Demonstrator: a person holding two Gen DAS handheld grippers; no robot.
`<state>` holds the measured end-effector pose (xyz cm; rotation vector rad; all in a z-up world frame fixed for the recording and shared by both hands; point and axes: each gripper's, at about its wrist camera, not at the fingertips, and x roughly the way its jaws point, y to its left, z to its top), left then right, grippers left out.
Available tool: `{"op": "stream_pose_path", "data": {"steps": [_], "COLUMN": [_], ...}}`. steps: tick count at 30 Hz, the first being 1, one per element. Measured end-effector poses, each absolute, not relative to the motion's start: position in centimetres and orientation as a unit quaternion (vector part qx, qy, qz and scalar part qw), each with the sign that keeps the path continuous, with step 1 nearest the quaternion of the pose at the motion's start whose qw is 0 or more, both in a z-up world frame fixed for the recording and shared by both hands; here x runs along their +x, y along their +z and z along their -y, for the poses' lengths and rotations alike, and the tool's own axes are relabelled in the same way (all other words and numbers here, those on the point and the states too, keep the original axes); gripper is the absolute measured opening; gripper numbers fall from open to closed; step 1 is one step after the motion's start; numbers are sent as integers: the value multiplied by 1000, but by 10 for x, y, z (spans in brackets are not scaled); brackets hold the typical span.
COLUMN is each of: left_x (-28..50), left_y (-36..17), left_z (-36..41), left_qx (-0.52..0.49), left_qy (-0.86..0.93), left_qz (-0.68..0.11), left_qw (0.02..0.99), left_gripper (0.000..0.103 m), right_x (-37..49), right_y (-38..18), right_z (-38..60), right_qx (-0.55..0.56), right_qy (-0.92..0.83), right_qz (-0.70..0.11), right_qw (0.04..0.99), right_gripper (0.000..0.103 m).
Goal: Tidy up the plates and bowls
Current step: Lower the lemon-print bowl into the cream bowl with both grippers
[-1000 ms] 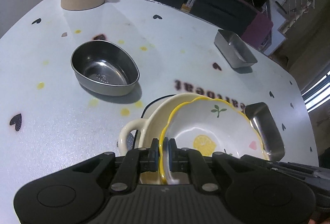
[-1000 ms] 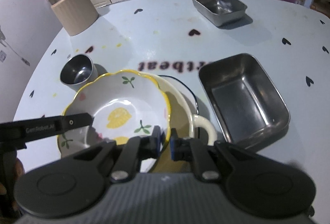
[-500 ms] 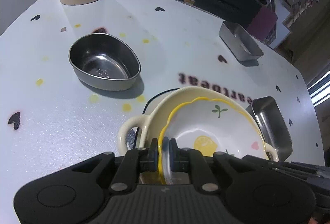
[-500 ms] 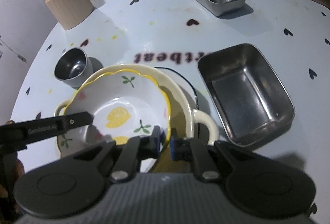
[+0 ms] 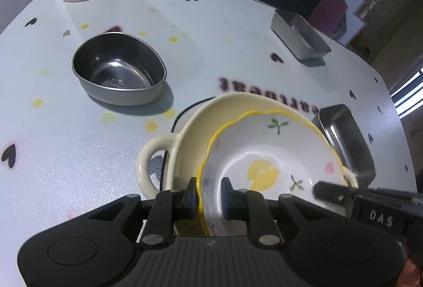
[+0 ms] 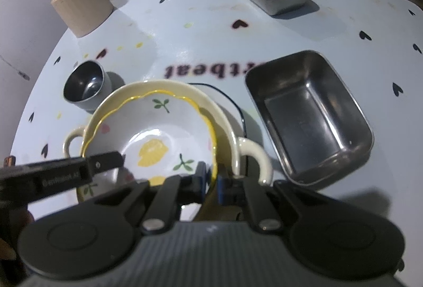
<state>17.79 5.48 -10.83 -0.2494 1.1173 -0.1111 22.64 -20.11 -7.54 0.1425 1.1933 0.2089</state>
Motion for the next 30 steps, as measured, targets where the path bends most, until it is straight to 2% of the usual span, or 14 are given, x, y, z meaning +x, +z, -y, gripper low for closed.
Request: {"op": "stream_pose_path", "data": {"steps": [10, 13, 18, 25, 30], "left_x": [171, 169, 170, 167, 167], "left_y": [-108, -107, -106, -94, -95], "left_z": [-62, -63, -67, -63, -66], "left_qx": [-133, -133, -141, -97, -102], "left_qy": [-72, -67, -64, -58, -54], "left_qz": [-539, -540, -542, -523, -524], "left_qw": [829, 828, 826, 845, 844], "left_gripper": [18, 12, 11, 11, 10], "right_x": [226, 226, 226, 226, 225], "right_y": [-71, -71, -71, -70, -76], "right_z": [203, 202, 201, 200, 196], "right_qx": [58, 55, 53, 47, 44], "right_qy": [98, 98, 98, 100, 105], "right_qz": [-553, -551, -551, -551, -558], "right_qw": [826, 827, 827, 827, 822], "right_gripper": [8, 8, 7, 8, 9]}}
